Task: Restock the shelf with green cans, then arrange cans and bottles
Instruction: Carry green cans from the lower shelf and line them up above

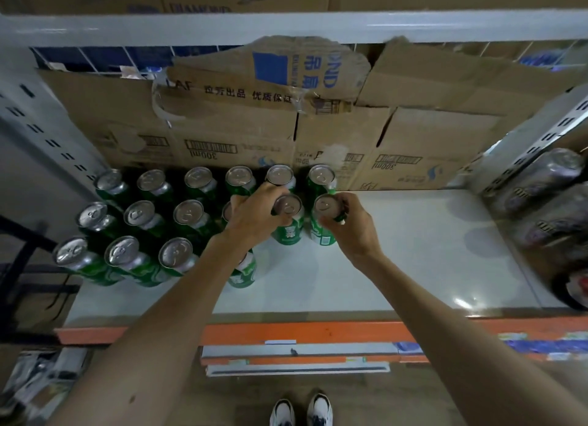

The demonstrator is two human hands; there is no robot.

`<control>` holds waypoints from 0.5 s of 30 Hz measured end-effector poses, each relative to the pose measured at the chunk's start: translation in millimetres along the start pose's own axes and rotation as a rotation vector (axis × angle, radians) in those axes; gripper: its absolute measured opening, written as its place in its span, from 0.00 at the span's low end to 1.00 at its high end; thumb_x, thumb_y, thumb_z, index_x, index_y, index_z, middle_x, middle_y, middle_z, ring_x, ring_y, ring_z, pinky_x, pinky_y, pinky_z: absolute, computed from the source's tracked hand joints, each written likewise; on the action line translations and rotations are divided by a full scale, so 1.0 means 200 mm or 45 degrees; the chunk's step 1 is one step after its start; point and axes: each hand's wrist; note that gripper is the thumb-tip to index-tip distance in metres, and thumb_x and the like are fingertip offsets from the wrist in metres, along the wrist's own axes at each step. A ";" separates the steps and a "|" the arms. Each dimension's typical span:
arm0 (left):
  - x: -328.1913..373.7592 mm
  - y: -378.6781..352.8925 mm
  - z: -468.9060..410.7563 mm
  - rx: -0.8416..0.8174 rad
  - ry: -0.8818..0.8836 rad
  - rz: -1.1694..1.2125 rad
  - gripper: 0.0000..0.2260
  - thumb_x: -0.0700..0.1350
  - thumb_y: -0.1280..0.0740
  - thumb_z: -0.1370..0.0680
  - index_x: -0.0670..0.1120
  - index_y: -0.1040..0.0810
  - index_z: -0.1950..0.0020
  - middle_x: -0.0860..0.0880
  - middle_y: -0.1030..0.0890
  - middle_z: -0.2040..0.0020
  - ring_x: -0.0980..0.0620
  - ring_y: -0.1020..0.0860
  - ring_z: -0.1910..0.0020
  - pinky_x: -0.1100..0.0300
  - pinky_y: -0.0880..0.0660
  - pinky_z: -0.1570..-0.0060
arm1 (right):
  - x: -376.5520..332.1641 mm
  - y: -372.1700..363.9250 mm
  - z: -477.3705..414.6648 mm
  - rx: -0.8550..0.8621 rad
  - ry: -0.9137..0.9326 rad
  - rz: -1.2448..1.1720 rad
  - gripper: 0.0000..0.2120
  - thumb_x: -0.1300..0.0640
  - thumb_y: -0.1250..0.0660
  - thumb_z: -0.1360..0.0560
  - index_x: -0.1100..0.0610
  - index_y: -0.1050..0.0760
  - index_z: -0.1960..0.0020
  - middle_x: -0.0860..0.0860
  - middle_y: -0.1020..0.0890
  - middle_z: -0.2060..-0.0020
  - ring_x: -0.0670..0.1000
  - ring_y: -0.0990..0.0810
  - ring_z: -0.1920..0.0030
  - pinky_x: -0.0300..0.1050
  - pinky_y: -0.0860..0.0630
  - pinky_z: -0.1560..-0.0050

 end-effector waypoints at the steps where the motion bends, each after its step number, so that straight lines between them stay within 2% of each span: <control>1: 0.00 0.01 0.00 -0.013 -0.002 -0.004 0.20 0.50 0.28 0.26 0.55 0.27 0.35 0.56 0.28 0.36 0.51 0.28 0.37 0.55 0.48 0.47 | 0.01 0.01 0.00 -0.016 0.010 0.015 0.21 0.58 0.24 0.31 0.52 0.28 0.41 0.51 0.19 0.47 0.52 0.21 0.48 0.51 0.21 0.50; 6: -0.02 0.02 0.01 -0.048 0.013 -0.069 0.19 0.49 0.27 0.27 0.55 0.27 0.38 0.54 0.27 0.41 0.49 0.27 0.39 0.53 0.46 0.47 | 0.00 0.05 -0.03 -0.082 0.043 0.245 0.22 0.52 0.26 0.29 0.55 0.29 0.39 0.54 0.21 0.45 0.56 0.22 0.47 0.53 0.23 0.49; 9: -0.01 0.01 0.01 -0.055 0.046 -0.015 0.22 0.48 0.26 0.28 0.54 0.27 0.35 0.54 0.27 0.38 0.48 0.28 0.37 0.49 0.44 0.41 | -0.03 0.04 -0.03 -0.053 0.043 0.444 0.28 0.45 0.27 0.30 0.57 0.31 0.37 0.55 0.24 0.43 0.58 0.24 0.45 0.56 0.23 0.49; 12: 0.02 0.02 0.03 -0.017 0.075 -0.004 0.27 0.52 0.25 0.29 0.53 0.30 0.33 0.54 0.27 0.37 0.50 0.28 0.36 0.51 0.45 0.42 | -0.07 0.01 -0.03 0.009 0.054 0.620 0.33 0.40 0.27 0.32 0.58 0.32 0.37 0.55 0.25 0.43 0.59 0.24 0.45 0.57 0.23 0.50; 15: 0.05 0.02 0.03 0.057 0.085 -0.030 0.24 0.55 0.25 0.29 0.52 0.26 0.36 0.54 0.25 0.42 0.50 0.26 0.40 0.54 0.45 0.45 | -0.09 0.01 -0.05 -0.013 0.058 0.677 0.26 0.45 0.29 0.29 0.58 0.31 0.38 0.55 0.24 0.44 0.59 0.23 0.46 0.52 0.25 0.53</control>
Point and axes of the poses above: each hand's wrist, its own z-axis away from the middle knuckle, its own y-axis out of the back of the hand, x = y × z
